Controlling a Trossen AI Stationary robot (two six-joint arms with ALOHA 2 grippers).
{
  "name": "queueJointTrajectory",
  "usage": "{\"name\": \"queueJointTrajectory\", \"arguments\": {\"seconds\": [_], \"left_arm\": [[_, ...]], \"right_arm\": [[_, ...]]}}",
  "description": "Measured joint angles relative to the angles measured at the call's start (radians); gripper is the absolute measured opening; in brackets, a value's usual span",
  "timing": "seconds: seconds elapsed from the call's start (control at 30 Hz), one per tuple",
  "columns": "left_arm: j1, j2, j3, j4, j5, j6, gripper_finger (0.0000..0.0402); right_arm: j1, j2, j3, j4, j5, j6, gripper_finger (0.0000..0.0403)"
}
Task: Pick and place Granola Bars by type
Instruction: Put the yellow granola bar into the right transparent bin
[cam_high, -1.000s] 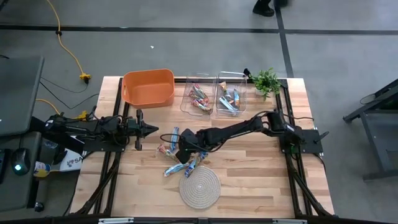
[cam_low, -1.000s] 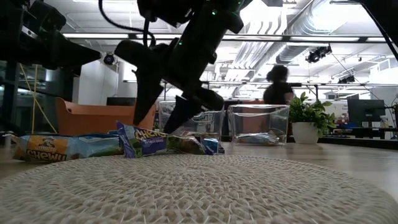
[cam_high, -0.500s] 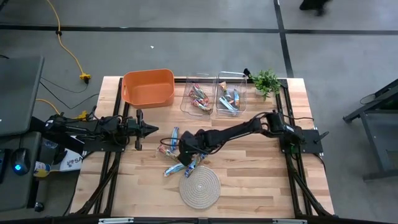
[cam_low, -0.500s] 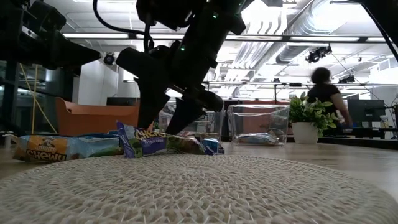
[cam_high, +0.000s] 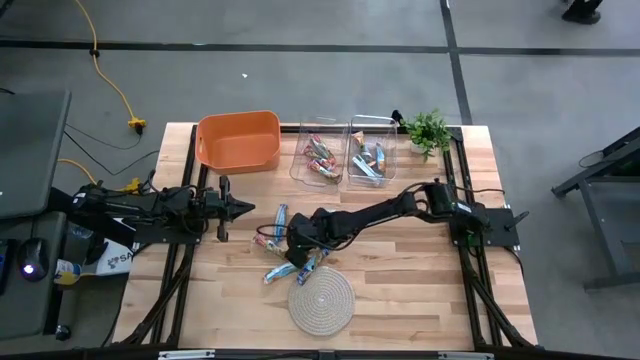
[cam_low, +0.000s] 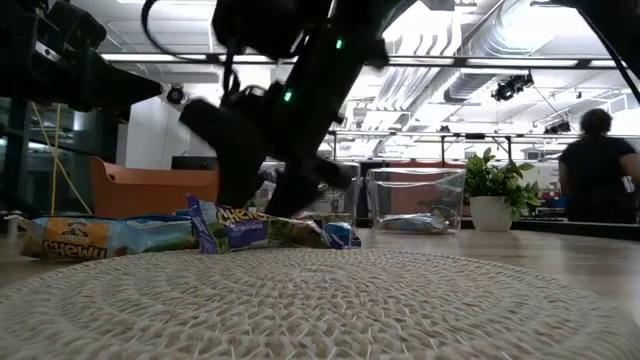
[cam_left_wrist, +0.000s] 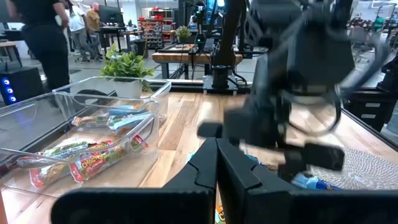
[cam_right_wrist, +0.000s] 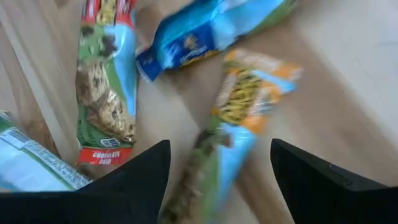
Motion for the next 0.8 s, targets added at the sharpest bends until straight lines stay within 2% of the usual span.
{"name": "queueJointTrajectory", "arguments": {"seconds": [0.3,0.8], "left_arm": [[0.0,0.0,0.0,0.0,0.0,0.0,0.0],[0.0,0.0,0.0,0.0,0.0,0.0,0.0]], "right_arm": [[0.027,0.049,0.003,0.032,0.072,0.049,0.0262],[0.082,0.072,0.002,0.025,0.202,0.001,0.0261]]}}
